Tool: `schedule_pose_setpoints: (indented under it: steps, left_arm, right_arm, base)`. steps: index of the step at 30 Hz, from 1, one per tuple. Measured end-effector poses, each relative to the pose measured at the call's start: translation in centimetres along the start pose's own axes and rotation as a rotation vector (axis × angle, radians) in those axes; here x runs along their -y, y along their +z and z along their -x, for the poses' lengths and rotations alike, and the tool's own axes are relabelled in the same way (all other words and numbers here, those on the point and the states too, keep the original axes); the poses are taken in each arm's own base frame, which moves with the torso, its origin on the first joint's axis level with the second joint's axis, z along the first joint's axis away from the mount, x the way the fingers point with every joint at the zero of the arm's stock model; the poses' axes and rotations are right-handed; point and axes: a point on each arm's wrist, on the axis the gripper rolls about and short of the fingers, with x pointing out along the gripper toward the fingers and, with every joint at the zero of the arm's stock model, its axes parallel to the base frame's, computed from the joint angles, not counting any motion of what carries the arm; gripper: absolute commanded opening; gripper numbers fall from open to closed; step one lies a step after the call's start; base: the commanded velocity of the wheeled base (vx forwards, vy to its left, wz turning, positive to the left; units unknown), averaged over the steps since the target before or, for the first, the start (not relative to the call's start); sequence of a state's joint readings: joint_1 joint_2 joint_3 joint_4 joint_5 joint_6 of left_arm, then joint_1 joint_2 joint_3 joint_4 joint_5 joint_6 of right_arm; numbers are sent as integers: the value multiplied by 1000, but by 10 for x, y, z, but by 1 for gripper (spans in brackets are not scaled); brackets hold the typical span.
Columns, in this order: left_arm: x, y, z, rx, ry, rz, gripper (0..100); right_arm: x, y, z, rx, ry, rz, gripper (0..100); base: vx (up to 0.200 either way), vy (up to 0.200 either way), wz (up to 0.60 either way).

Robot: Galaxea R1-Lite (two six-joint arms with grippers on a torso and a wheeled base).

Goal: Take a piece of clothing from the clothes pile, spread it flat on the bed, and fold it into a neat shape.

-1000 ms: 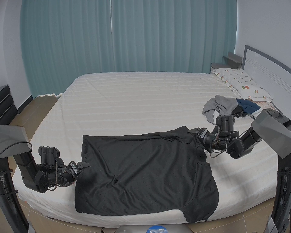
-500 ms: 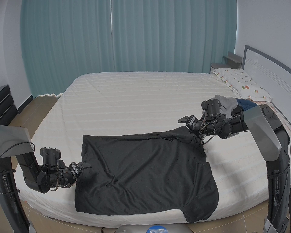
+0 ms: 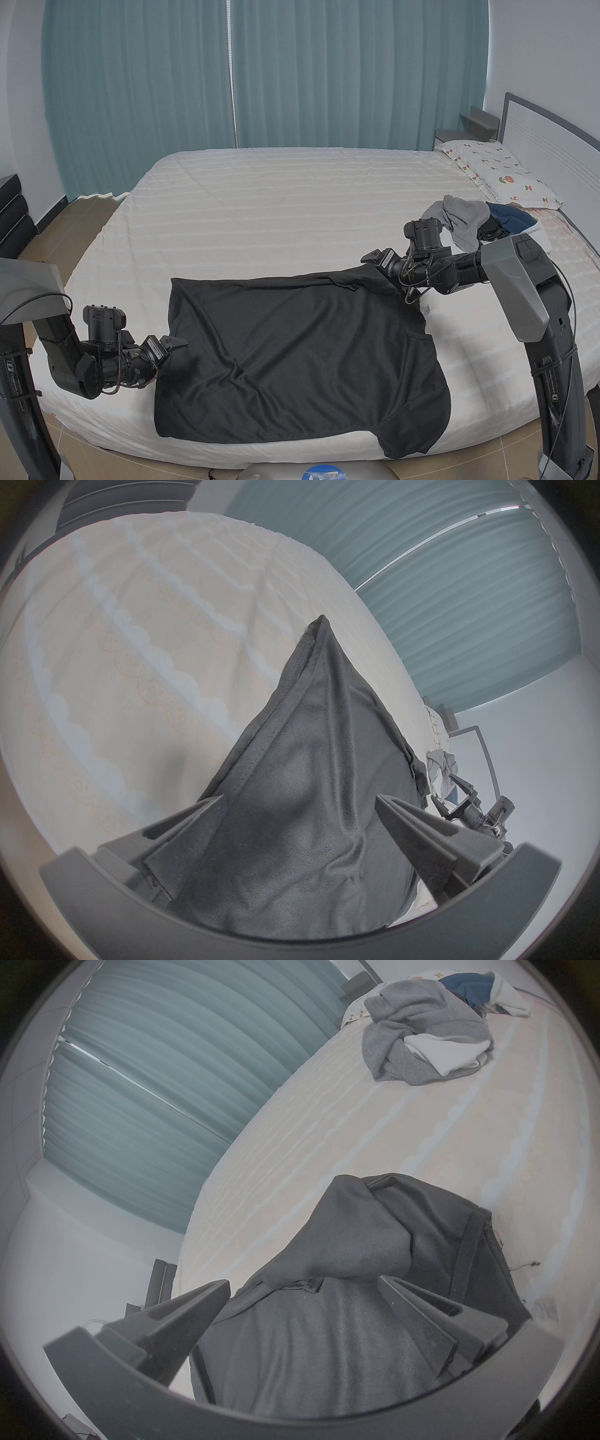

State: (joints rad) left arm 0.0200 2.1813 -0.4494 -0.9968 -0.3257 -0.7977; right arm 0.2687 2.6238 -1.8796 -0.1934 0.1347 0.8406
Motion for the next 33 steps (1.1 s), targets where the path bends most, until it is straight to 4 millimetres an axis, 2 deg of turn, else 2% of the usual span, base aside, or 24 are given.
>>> schedule_pose_setpoints:
  steps: [11,16,23,29,33]
  left_arm:
    - [0,0,0,2,5,0,100]
    - [-1,0,0,1,6,0,100]
    - [-1,0,0,1,6,0,100]
    - [-1,-1,0,1,5,-1,100]
    - [-1,-1,0,0,7,1,100]
  right_arm:
    - [8,-6,-4,-24,-36,-15,100]
    - [14,-14,-13,-36,-65,-14,100]
    - [19,-15,-24,-3,-81,-13,100]
    - [23,-13,-36,65,-27,-26,100]
    - [19,-7,-41,159,93,-11,100]
  base:
    - [0,0,0]
    - [0,0,0]
    - [0,0,0]
    - [0,0,0]
    - [0,0,0]
